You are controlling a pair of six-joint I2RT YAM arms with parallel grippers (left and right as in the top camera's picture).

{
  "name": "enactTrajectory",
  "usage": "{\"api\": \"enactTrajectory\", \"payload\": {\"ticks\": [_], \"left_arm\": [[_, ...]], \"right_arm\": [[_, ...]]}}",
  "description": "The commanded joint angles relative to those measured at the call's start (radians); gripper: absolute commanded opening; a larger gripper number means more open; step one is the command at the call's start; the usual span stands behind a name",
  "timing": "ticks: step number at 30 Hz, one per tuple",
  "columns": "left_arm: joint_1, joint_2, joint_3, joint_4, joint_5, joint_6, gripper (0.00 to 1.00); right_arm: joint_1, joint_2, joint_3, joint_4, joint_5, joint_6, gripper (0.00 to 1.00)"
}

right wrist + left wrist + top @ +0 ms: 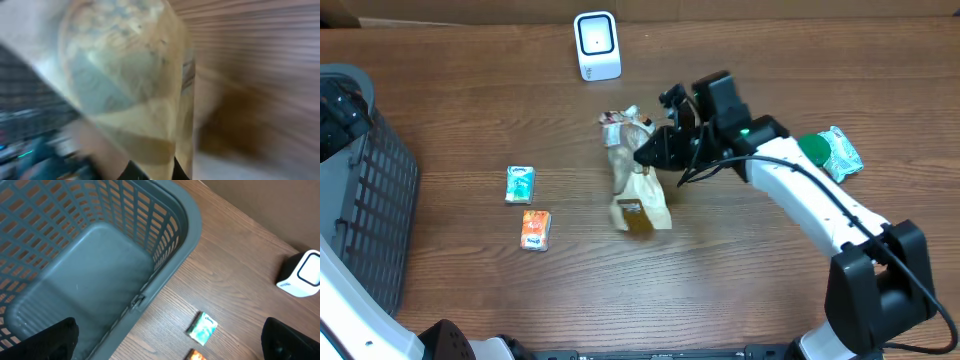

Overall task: Scan the item barcode
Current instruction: 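Lift the bread bag with the right gripper and hold it upright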

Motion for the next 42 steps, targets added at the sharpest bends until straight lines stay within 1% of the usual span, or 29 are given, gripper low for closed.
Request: {"api": "enactTrajectory", "payload": {"ticks": [1, 3, 5, 12, 16, 18, 21, 23, 28, 36, 38, 42], "left_arm": [[0.003, -0.007, 0.013, 0.002, 0.0, -0.01, 1.0], [0.003, -0.007, 0.013, 0.002, 0.0, -0.01, 0.99], [0.003, -0.007, 0.013, 0.002, 0.0, -0.01, 1.0], [0.003, -0.007, 0.013, 0.002, 0.0, -0.01, 1.0], [0.003, -0.007, 0.013, 0.002, 0.0, -0.01, 1.0], [0.003, -0.007, 0.013, 0.002, 0.0, -0.01, 1.0], [0.003, -0.007, 0.013, 0.002, 0.0, -0.01, 0.99], [0.003, -0.007, 0.013, 0.002, 0.0, -0.01, 0.99], [0.003, -0.007, 0.013, 0.002, 0.0, -0.01, 1.0], [0.003, -0.007, 0.013, 0.002, 0.0, -0.01, 1.0], [0.003, -0.007, 0.013, 0.002, 0.0, -0.01, 1.0], [0.003, -0.007, 0.013, 0.002, 0.0, -0.01, 1.0]], "right_arm": [[0.063, -0.01, 0.008, -0.03, 0.51, -0.053, 0.04], [0.08, -0.01, 0.008, -0.034, 0.588, -0.081, 0.04], [0.093, -0.01, 0.008, -0.032, 0.615, -0.118, 0.04], [0.097, -0.01, 0.035, -0.021, 0.602, -0.129, 0.04], [0.097, -0.01, 0.097, -0.047, 0.598, -0.161, 0.04], [0.097, -0.01, 0.116, -0.054, 0.562, -0.174, 0.04], [0.097, -0.008, 0.116, -0.058, 0.472, -0.167, 0.04], [0.095, 0.005, 0.116, -0.071, 0.46, -0.126, 0.04], [0.093, 0.046, 0.111, -0.118, 0.456, -0.096, 0.04], [0.038, 0.135, 0.106, -0.158, 0.432, -0.098, 0.04], [-0.009, 0.172, 0.104, -0.165, 0.416, -0.099, 0.04], [-0.056, 0.206, 0.104, -0.171, 0.352, -0.129, 0.04]]}}
